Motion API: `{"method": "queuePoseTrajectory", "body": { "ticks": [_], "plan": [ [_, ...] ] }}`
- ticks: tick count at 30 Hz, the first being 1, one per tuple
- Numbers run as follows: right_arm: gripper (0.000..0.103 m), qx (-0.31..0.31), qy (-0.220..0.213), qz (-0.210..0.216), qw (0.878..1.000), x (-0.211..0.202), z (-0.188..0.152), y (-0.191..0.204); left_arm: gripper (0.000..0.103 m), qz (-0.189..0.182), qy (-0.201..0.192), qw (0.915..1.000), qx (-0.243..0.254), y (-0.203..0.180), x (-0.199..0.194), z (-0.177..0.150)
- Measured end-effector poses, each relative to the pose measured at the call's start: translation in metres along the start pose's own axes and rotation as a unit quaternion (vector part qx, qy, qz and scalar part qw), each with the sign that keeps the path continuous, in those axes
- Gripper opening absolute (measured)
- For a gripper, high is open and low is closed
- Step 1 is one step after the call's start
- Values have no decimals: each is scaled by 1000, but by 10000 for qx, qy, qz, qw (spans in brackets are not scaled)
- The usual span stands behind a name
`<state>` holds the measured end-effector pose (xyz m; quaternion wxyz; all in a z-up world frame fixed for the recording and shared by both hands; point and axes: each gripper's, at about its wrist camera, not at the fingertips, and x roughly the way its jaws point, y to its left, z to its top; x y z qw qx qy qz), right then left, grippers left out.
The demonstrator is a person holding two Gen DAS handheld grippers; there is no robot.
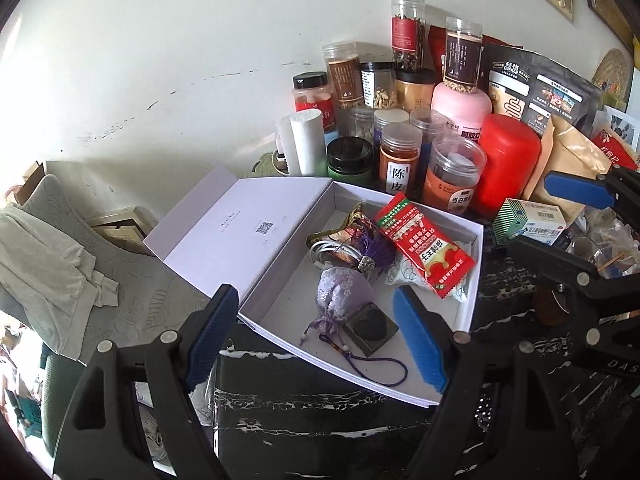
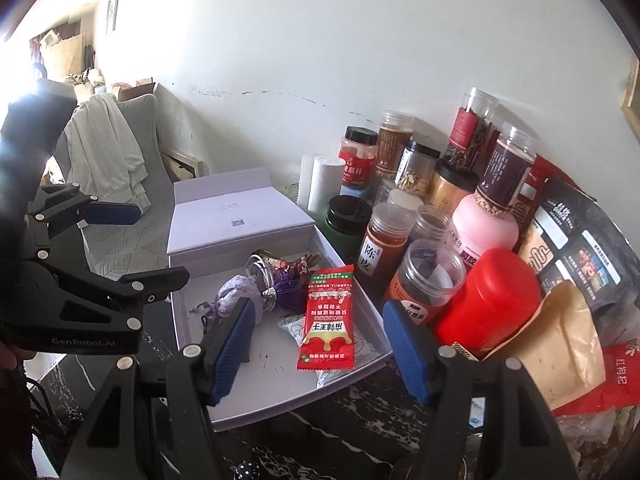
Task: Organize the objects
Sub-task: 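Withdraw both tools from the box toward the black scrunchies on the table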
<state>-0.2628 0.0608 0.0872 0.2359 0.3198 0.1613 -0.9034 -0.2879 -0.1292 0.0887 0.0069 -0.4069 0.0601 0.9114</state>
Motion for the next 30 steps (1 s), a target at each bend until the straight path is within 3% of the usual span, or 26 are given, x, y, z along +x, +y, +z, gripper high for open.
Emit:
{"method": "queuePoseTrajectory", "body": {
  "ticks": [16,30],
  "plan": [
    [67,-65,-531,-139,9985,-89,-11,9,79,163,-284,9994,-81,-16,-94,-24],
    [67,-94,-827,-264,9962,-159,-45,19,80,207,-657,9976,7,-47,-177,-63]
  ]
}}
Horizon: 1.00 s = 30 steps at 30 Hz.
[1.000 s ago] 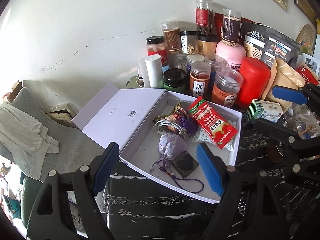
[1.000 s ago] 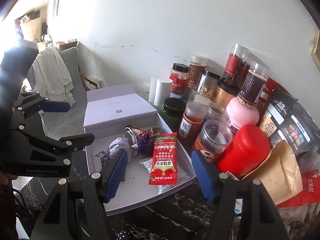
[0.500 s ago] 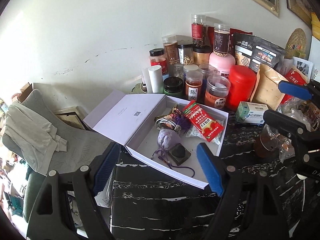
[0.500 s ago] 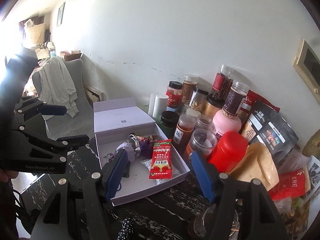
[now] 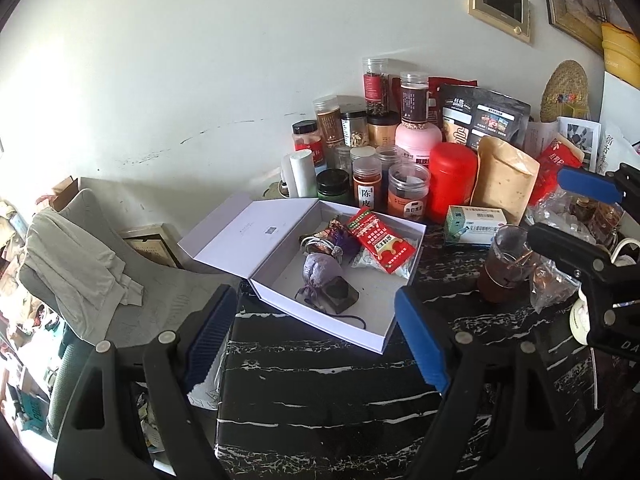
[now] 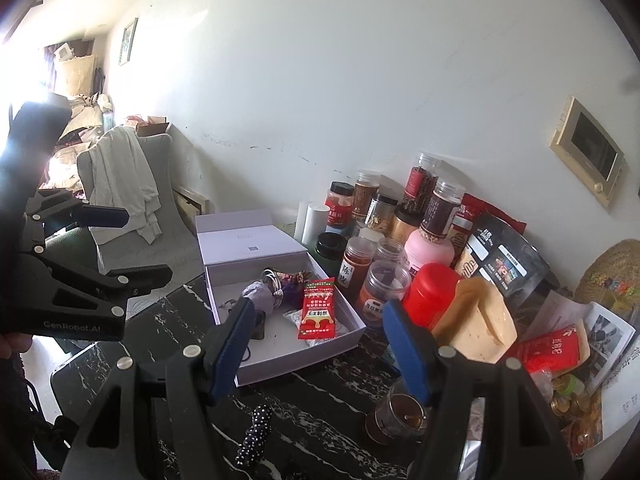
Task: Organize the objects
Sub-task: 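Withdraw both tools from the box toward the black scrunchies on the table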
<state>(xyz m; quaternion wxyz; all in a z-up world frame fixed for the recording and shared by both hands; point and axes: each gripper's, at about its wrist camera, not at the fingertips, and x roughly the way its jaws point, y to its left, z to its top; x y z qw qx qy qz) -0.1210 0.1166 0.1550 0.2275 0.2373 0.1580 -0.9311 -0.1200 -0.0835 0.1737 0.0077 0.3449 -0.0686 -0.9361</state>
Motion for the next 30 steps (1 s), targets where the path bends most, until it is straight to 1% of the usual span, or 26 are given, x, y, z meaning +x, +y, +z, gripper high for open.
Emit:
{"method": "queuePoseTrajectory", "body": {
  "ticks": [7,10,15,22,30],
  "plan": [
    [67,18,-21,-81,10000,-30,-21,5,81,-110,-20,9999,26,-19,-27,-24],
    [67,-10,37,-61,10000,-40,-34,10,83,-207,34,9998,31,-26,-36,-38],
    [67,-8,111,17,9999,-49,-57,18,83,-212,101,9997,100,-40,-42,-59],
    [67,50,374,80,9993,-49,-93,25,83,-388,239,9989,81,-57,-37,-87],
    [67,211,635,115,9977,-36,-128,24,83,-619,486,9969,78,-71,-10,-115]
  ]
}}
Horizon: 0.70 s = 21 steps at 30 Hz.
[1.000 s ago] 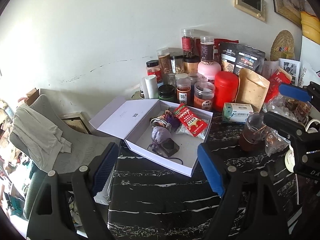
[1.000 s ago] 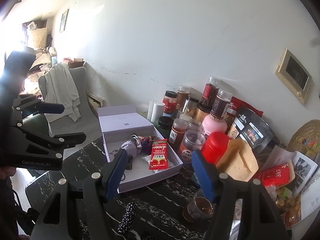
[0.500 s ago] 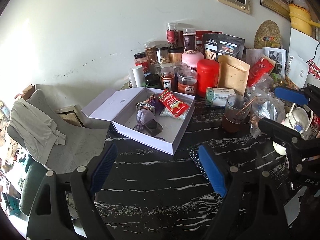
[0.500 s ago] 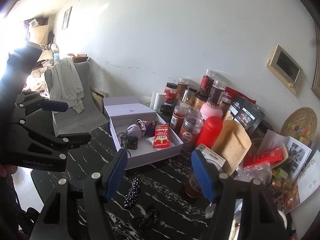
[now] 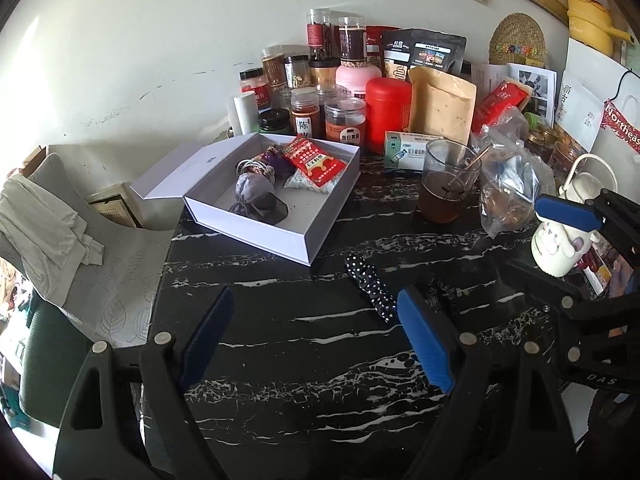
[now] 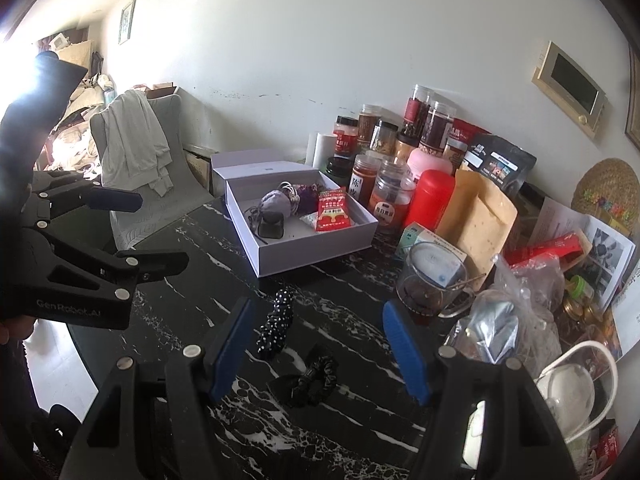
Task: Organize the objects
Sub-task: 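Withdraw both tools from the box toward the black scrunchies on the table, then close left tool on the polka-dot scrunchie while right tool grasps the black scrunchie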
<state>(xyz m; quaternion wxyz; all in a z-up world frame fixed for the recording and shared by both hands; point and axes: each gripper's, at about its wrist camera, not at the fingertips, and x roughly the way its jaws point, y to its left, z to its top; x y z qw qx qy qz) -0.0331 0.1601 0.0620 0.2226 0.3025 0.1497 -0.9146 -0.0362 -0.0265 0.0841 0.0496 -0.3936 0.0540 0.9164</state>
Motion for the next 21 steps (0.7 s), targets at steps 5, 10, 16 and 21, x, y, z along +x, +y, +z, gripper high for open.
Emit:
{"method": "queuePoseTrajectory", "body": {
  "ticks": [5,10,16,21],
  "plan": [
    [67,75,196,106,9997,16,-17,0,83,-205,155,9996,62,-9,23,-14],
    [67,183,416,145,9989,34,-36,-1,83,-351,321,9988,119,-15,48,-27],
    [67,325,724,315,9963,57,-58,-3,83,-461,418,9980,127,-16,73,-35],
    [67,502,955,375,9935,76,-70,-10,83,-601,528,9968,11,-13,93,-40]
  ]
}}
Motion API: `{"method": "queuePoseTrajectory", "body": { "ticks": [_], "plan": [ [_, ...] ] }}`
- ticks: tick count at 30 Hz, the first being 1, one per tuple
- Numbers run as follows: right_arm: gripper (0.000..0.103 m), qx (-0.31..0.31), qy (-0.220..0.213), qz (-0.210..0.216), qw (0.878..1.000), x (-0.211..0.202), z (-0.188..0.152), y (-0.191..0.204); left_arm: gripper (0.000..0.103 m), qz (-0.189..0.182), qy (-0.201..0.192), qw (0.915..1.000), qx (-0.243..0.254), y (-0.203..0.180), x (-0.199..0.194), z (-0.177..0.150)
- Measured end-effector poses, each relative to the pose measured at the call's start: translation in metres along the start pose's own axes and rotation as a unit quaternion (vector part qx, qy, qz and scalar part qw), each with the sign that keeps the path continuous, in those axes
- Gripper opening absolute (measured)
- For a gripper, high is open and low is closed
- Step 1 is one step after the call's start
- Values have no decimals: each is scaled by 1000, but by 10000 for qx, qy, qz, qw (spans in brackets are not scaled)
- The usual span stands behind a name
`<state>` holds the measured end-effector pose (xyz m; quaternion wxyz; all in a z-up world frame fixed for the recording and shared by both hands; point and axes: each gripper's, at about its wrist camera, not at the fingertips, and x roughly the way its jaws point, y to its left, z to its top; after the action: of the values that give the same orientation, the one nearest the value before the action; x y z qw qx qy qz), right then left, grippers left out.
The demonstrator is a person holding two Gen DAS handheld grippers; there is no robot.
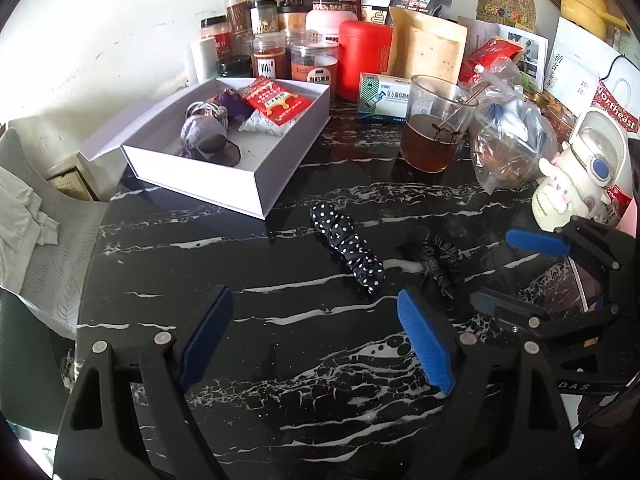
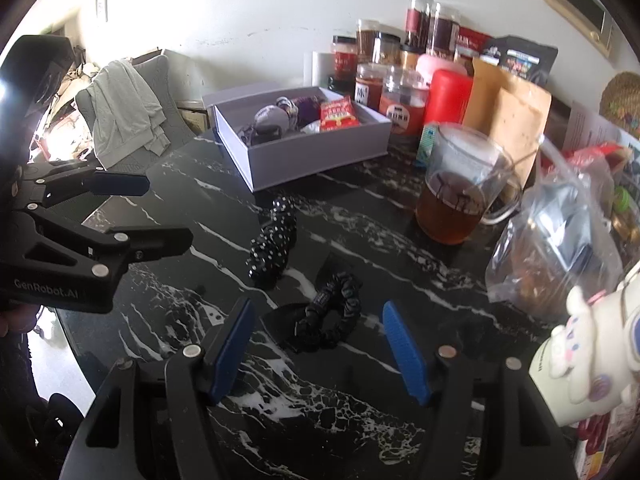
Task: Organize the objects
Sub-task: 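Close left tool on the polka-dot scrunchie while right tool grasps the black scrunchie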
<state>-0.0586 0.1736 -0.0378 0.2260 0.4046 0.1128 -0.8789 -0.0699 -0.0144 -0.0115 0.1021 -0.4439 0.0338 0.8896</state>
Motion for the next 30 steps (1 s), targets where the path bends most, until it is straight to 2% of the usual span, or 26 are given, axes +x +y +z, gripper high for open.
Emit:
{"method": "queuePoseTrajectory", "body": {
  "ticks": [10,17,20,22,23,26,28,30],
  "plan": [
    [67,252,356,182,9989,33,-11,-16,83,-147,129,9997,155,-8,40,5],
    [67,378,431,314,9979,50,-8,-23,83,-222,245,9989,339,-21,68,19],
    [65,386,455,343,9976,54,-8,-25,79,-306,333,9986,275,-21,80,22],
    [59,398,463,391,9974,57,-8,-26,73,-313,417,9984,237,-20,88,24],
    [53,412,463,441,9971,59,-9,-27,72,-312,450,9983,218,-20,90,24],
    [46,465,411,453,9970,59,-10,-30,60,-406,509,9978,125,-17,98,24],
    [38,456,414,418,9972,59,-10,-31,41,-508,544,9972,105,-16,102,23],
    [30,438,423,389,9974,58,-10,-32,30,-586,596,9964,148,-18,104,22]
  ]
}}
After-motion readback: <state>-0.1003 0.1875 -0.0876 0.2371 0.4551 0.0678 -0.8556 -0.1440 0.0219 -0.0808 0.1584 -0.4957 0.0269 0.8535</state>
